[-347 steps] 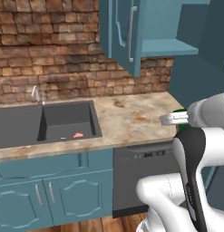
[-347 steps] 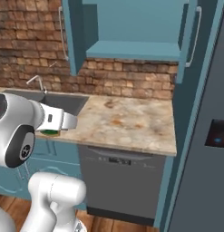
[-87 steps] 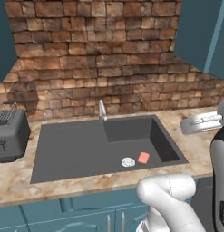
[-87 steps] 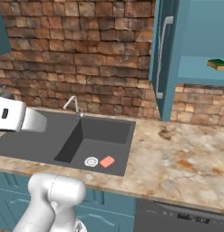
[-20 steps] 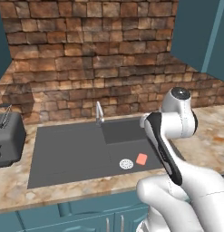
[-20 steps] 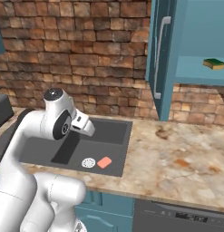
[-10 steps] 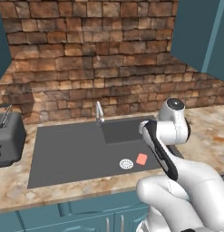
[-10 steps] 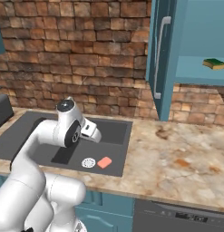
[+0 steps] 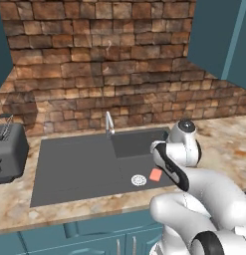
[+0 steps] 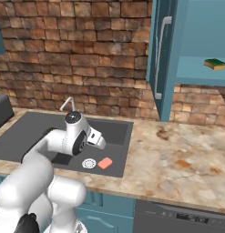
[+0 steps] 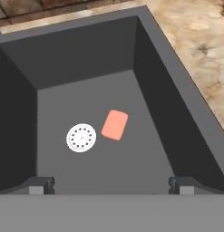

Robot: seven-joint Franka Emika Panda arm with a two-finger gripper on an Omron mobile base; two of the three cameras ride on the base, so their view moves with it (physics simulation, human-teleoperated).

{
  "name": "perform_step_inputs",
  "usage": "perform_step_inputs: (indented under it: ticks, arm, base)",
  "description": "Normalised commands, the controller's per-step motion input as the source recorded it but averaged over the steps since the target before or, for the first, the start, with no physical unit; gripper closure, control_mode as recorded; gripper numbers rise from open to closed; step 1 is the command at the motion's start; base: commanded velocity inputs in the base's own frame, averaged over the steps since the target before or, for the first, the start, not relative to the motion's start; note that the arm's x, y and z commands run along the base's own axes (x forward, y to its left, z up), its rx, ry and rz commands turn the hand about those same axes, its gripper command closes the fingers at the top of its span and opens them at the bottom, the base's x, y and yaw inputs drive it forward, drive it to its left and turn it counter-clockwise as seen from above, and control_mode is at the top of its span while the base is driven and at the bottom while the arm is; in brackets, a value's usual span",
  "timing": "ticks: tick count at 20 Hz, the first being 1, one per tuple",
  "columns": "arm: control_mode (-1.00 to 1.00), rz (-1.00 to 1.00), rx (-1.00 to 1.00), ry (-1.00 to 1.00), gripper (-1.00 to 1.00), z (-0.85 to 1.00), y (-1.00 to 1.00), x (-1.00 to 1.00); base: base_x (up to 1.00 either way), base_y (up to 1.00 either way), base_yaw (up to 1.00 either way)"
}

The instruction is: Pick up the sponge and bar soap from the sink, and place them back in the cabinet, and close the cabinet doors.

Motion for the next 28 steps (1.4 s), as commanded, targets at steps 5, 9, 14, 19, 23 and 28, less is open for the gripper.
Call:
perform_step_inputs:
  ticks: [5,9,14,19,23,28]
  arm:
    - [-1.00,0.00,0.00,0.00,-1.00,-0.48,-0.21,0.26]
    - [-1.00,0.00,0.00,0.01,-1.00,-0.44,-0.05,0.16]
    - [-1.00,0.00,0.00,0.04,-1.00,-0.45,0.00,0.19]
    - [-1.00,0.00,0.00,0.05,-1.00,-0.37,0.00,0.29]
    - [-1.00,0.00,0.00,0.06,-1.00,-0.30,0.00,0.33]
    - [-1.00,0.00,0.00,0.05,-1.00,-0.28,0.00,0.30]
  base:
    - [0.00,0.00,0.00]
    - [0.00,0.00,0.00]
    - [0.00,0.00,0.00]
    - [0.00,0.00,0.00]
    - [0.00,0.00,0.00]
    - [0.00,0.00,0.00]
